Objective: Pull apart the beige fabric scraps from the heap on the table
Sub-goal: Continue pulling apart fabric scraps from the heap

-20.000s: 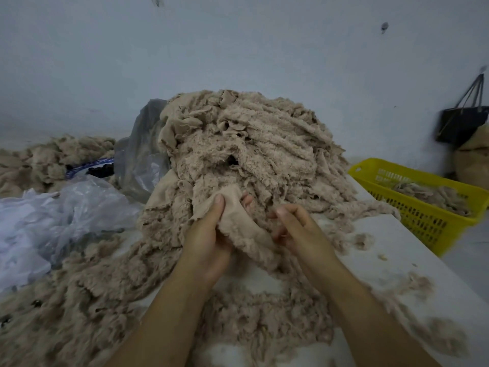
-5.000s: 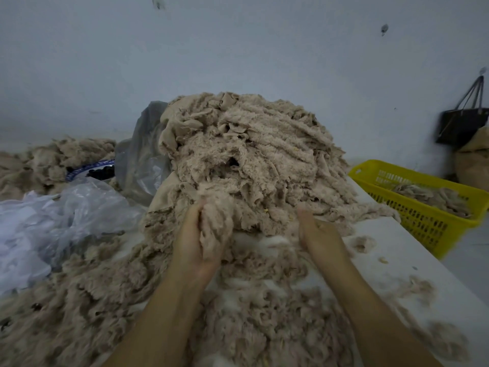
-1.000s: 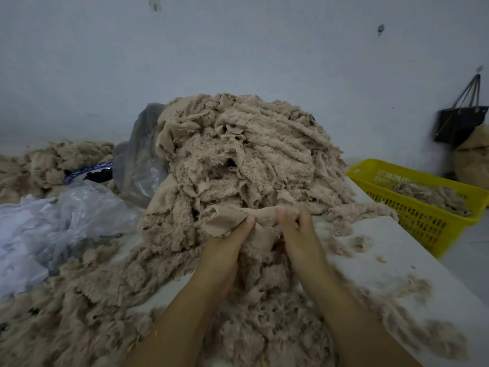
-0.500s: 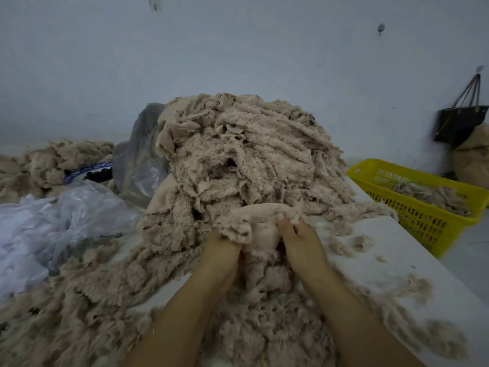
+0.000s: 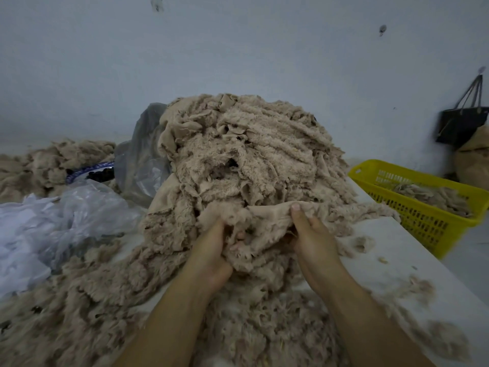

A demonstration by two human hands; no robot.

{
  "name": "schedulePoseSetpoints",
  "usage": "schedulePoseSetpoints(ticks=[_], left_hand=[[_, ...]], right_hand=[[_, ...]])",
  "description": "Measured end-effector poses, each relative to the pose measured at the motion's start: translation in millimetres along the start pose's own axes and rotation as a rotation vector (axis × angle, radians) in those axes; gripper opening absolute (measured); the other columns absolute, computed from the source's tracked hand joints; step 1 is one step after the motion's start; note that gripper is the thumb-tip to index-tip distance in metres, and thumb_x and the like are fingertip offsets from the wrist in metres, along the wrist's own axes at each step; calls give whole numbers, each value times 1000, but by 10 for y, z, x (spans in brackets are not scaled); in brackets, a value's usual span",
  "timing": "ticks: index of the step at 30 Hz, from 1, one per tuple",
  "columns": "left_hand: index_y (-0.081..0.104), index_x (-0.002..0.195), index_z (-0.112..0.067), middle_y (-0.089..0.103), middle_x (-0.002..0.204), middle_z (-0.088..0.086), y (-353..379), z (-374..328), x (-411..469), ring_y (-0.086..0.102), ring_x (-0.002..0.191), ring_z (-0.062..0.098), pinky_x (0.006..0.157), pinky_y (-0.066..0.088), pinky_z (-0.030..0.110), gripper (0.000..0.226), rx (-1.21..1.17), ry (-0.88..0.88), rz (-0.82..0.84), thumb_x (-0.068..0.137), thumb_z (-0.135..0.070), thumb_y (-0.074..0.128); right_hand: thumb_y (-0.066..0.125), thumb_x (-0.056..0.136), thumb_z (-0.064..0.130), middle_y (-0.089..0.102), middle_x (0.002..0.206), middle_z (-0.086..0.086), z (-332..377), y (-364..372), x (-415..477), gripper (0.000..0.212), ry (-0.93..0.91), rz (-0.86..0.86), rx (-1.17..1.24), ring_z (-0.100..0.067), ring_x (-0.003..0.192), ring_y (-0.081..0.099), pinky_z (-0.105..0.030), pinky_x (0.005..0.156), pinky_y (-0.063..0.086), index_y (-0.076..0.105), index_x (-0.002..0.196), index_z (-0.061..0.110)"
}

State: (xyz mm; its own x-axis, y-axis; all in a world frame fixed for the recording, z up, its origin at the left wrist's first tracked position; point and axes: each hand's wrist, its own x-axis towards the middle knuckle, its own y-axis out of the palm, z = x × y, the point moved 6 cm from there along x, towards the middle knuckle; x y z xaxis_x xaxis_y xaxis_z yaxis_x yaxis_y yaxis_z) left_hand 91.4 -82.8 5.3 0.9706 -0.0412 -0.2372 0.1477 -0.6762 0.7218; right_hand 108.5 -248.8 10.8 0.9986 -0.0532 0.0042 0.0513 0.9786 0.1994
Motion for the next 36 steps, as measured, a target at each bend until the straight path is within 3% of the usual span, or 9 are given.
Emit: schedulePoseSetpoints(ticks=[4, 10, 15, 19, 25, 29, 31, 33, 36], left_hand=[[72, 89, -1, 60, 67, 8, 55, 74, -34, 51, 47, 10, 36, 40, 19, 37, 58, -83, 50, 100, -28, 51], [79, 89, -1, 64, 74, 10, 171, 75, -136, 54, 53, 10, 43, 47, 18, 31, -22, -158, 246, 83, -16, 52], [77, 95, 5, 66, 82, 16, 154, 16, -90, 63, 65, 13, 58, 56, 18, 31, -29, -85, 190, 78, -12, 58], [79, 87, 3, 68, 84, 14, 95, -107, -49, 63, 67, 11, 59, 58, 19, 25, -103, 27, 128, 81, -11, 59], [80, 86, 0, 69, 84, 11, 62, -252, -61, 64, 71, 11, 65, 58, 19, 24, -173, 118, 150, 74, -13, 63], [80, 84, -4, 67, 81, 10, 139, -132, -84, 64, 71, 12, 66, 57, 21, 21, -96, 75, 194, 80, -13, 61], [78, 84, -8, 66, 81, 9, 157, -80, -103, 64, 72, 12, 66, 57, 24, 21, 9, 72, 234, 85, -14, 58], [79, 86, -10, 71, 85, 10, 169, -24, -126, 70, 76, 15, 66, 59, 27, 20, 150, 86, 238, 81, -16, 61], [81, 90, -15, 76, 97, 11, 143, -21, -117, 74, 87, 18, 68, 58, 26, 19, 306, 181, 160, 78, -19, 66]], right_hand=[[52, 98, 41, 75, 109, -2, -12, 89, -19, 30, -15, 115, 20, -19, 107, 69, -48, 104, 48, 76, 101, 23], [55, 93, 46, 76, 106, -6, 2, 195, -96, 38, -74, 245, -116, -23, 105, 70, -45, 98, 51, 75, 107, 17], [56, 99, 36, 57, 59, 7, -36, 171, -85, 38, -92, 209, -358, -7, 57, 52, -24, 60, 43, 67, 63, 31], [49, 99, 20, 56, 52, 16, -20, 120, -25, 25, -125, 193, -547, -3, 44, 43, -18, 44, 33, 61, 86, 38], [45, 100, 19, 67, 78, 11, 93, -119, -11, 38, -57, -29, -372, -7, 52, 50, -28, 55, 42, 69, 71, 28], [40, 82, 80, 68, 102, 19, 56, 63, -101, 40, -7, 114, -288, -1, 95, 60, -31, 87, 47, 72, 77, 56], [42, 70, 93, 71, 97, 24, 27, 182, -146, 49, -30, 233, -276, 1, 98, 62, -26, 87, 46, 71, 87, 58], [54, 76, 75, 73, 84, 15, 43, 237, -153, 36, -91, 253, -286, -8, 83, 66, -23, 74, 51, 73, 83, 45], [58, 94, 47, 66, 83, -13, 88, 193, -132, 29, -146, 200, -217, -24, 74, 61, -42, 73, 51, 68, 82, 23]])
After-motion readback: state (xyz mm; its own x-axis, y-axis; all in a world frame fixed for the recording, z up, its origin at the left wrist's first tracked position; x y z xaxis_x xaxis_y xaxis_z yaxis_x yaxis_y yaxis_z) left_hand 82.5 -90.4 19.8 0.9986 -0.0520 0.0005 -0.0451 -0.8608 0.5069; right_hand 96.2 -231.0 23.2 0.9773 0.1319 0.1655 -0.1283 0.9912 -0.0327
